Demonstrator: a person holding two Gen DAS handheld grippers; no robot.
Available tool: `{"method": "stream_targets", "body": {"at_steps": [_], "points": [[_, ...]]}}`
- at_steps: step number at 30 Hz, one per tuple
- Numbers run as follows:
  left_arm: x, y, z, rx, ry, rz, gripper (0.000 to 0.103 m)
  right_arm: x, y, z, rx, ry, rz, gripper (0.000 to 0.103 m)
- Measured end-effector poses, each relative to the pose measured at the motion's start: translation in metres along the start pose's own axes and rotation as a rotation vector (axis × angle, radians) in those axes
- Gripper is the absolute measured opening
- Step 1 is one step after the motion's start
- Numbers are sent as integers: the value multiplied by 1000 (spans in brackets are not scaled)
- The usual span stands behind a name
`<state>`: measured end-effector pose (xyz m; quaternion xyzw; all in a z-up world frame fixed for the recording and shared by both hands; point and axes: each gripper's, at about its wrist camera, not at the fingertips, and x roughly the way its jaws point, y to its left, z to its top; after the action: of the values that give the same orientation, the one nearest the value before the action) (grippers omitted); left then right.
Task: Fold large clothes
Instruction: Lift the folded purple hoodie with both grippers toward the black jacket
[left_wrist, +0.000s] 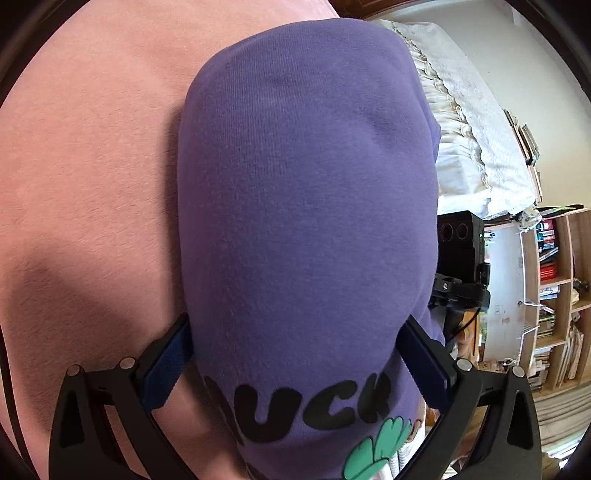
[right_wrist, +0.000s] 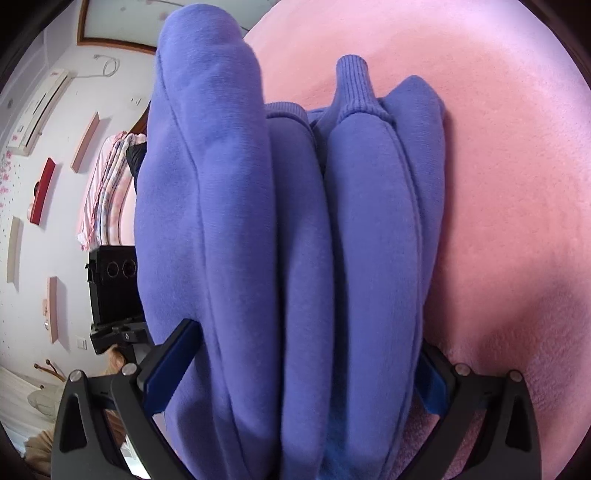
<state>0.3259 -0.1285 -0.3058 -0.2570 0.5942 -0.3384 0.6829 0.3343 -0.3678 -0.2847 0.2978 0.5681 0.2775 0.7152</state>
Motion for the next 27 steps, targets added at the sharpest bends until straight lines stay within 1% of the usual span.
{"method": "stream_targets", "body": {"at_steps": [2, 7, 8, 9, 12, 14, 15, 18, 20, 21, 23, 25, 27], "points": [[1, -2, 0, 4, -15, 28, 103, 0, 0, 1, -4, -6, 5, 102], [2, -26, -3, 19, -53, 141, 103, -2, 5, -7, -32, -46, -22, 95], [2, -32, -4, 26, -61, 159, 102, -3, 5, -8, -28, -54, -26, 92], [3, -39, -5, 39, -68, 182, 101, -4, 6, -10, -28, -63, -28, 86], [-2, -55, -8, 71, -77, 207, 97, -10, 17, -16, -45, -92, -36, 72], [-8, -64, -12, 94, -86, 209, 93, -16, 28, -23, -66, -116, -65, 67], [-12, -71, -15, 106, -90, 210, 93, -20, 33, -25, -72, -128, -75, 64], [-34, -87, -31, 148, -104, 220, 93, -31, 47, -40, -72, -151, -70, 60], [-55, -96, -45, 166, -111, 217, 93, -36, 59, -59, -69, -160, -58, 58], [-71, -98, -54, 172, -110, 215, 93, -37, 68, -68, -67, -167, -53, 57], [-95, -103, -66, 181, -118, 214, 93, -37, 91, -87, -72, -176, -34, 57], [-131, -107, -79, 197, -143, 222, 93, -33, 121, -103, -97, -187, -16, 57], [-170, -111, -85, 205, -177, 236, 93, -25, 152, -111, -125, -192, 6, 56]]}}
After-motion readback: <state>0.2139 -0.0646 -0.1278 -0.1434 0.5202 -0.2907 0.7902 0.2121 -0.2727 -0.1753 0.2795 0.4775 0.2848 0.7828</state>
